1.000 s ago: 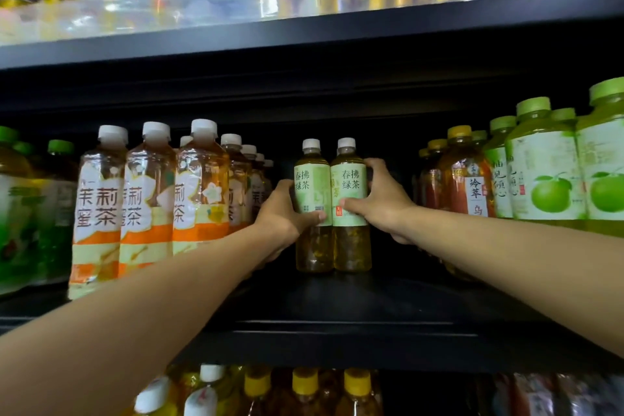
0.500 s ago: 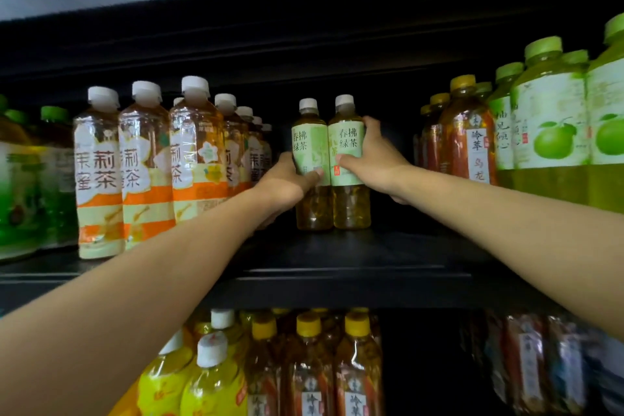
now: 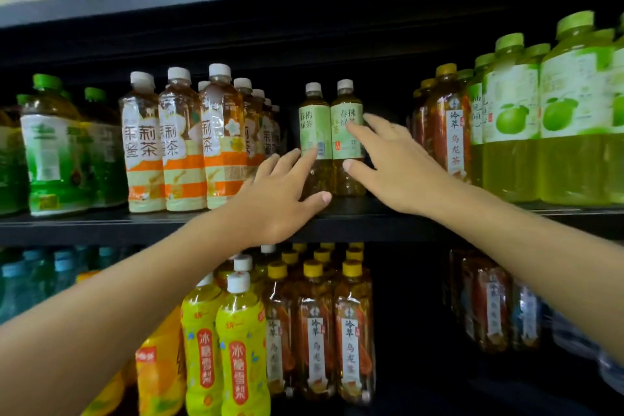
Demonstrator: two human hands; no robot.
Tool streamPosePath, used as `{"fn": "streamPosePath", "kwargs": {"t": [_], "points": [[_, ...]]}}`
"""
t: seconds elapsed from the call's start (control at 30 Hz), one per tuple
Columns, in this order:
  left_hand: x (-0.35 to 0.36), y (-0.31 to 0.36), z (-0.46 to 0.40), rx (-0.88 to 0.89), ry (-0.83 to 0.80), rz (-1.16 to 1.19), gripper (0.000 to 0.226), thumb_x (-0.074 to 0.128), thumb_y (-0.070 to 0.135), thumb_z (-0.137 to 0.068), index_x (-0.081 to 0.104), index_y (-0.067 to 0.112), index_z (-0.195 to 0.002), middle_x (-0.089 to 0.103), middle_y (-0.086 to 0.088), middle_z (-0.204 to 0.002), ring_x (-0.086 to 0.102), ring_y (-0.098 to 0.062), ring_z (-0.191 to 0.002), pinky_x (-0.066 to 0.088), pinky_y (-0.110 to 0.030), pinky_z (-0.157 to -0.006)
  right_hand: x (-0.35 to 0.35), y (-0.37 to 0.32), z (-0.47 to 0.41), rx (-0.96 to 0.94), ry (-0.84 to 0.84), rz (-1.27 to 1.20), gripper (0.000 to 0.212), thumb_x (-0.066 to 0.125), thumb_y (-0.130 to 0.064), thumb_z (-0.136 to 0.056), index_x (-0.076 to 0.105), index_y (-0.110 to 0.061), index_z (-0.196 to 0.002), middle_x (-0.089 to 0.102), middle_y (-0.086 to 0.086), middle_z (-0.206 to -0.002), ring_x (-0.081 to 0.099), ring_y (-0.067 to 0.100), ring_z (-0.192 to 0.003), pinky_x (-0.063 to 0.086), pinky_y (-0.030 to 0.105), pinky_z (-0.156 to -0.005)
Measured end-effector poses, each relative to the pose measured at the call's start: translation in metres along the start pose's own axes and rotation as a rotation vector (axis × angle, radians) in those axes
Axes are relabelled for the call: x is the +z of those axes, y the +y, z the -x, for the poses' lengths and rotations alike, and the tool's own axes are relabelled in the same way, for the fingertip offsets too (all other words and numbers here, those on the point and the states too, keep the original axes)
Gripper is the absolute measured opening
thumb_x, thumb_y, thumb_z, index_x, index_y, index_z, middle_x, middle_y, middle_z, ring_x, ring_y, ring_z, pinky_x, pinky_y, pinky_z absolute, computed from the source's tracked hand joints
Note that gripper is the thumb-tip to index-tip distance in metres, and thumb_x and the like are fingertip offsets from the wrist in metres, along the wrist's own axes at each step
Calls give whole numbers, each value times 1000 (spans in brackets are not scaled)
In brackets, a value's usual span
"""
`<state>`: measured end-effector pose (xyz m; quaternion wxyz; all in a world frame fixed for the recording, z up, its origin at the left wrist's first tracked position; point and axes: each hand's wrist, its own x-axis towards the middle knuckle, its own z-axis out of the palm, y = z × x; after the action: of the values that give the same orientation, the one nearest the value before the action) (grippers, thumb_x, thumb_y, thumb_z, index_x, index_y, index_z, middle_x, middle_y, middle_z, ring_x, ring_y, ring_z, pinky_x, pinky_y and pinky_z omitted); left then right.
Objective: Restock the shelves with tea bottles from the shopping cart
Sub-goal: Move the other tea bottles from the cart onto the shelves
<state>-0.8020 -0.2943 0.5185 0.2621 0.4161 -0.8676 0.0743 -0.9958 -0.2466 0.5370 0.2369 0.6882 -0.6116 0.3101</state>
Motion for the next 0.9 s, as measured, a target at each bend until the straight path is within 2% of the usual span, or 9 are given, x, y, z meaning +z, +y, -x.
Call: {"fn": "streamPosePath", "kwargs": {"t": [0.13, 0.27, 0.33, 0.4, 0.5, 0.6, 0.8, 0.9], "points": [[-1, -6, 55, 35, 87, -190, 72, 18, 68, -98, -18, 44, -156, -13, 12, -170, -20, -16, -155, -5, -42, -124, 3, -34, 36, -104, 32, 145, 61, 28, -53, -104, 12, -37, -161, 5, 0, -171, 0, 23, -157, 3, 58, -126], [9, -34, 113, -54, 145, -316, 72, 4, 73, -94, -26, 46, -153, -19, 12, -169, -26, -17, -153, -11, -40, -122, 24, -63, 71, -149, 25, 187, 63, 18, -57, -101, 9, -37, -161, 3, 2, -171, 1, 28, -157, 2, 61, -124], [16, -52, 144, -107, 168, -372, 74, 8, 73, -94, -17, 43, -158, -8, 7, -171, -16, -23, -157, -3, -46, -124, 39, -77, 89, -180, 6, 203, 68, 16, -60, -99, 12, -35, -161, 4, 4, -171, 5, 31, -156, 4, 62, -124], [23, -66, 174, -188, 146, -449, 75, 15, 70, -97, 2, 35, -163, 11, -1, -171, 2, -31, -158, 11, -54, -124, 57, -93, 104, -229, -8, 237, 70, 19, -60, -98, 17, -31, -162, 8, 9, -170, 10, 36, -155, 7, 65, -122], [39, -89, 215, -272, 79, -527, 75, 23, 66, -98, 16, 29, -163, 21, -5, -169, 13, -36, -156, 19, -59, -121, 88, -126, 124, -340, -21, 271, 71, 28, -60, -98, 23, -28, -161, 12, 12, -170, 16, 39, -154, 9, 68, -120], [50, -110, 253, -352, 44, -552, 75, 26, 66, -97, 18, 29, -162, 23, -5, -168, 17, -38, -155, 22, -60, -120, 122, -164, 134, -429, -75, 213, 72, 34, -60, -97, 24, -28, -161, 13, 11, -170, 17, 39, -154, 10, 67, -120], [51, -149, 353, -604, -60, -568, 76, 26, 64, -96, 19, 28, -162, 23, -6, -168, 14, -36, -156, 18, -56, -121, 186, -252, 166, -512, -252, -37, 71, 26, -60, -98, 20, -28, -162, 8, 9, -170, 13, 39, -154, 9, 65, -121], [49, -166, 413, -760, -111, -554, 74, 20, 66, -98, 14, 31, -163, 19, -4, -170, 8, -33, -157, 16, -54, -122, 210, -298, 191, -545, -357, -151, 70, 25, -59, -99, 19, -29, -162, 8, 8, -171, 12, 38, -155, 9, 65, -122]]}}
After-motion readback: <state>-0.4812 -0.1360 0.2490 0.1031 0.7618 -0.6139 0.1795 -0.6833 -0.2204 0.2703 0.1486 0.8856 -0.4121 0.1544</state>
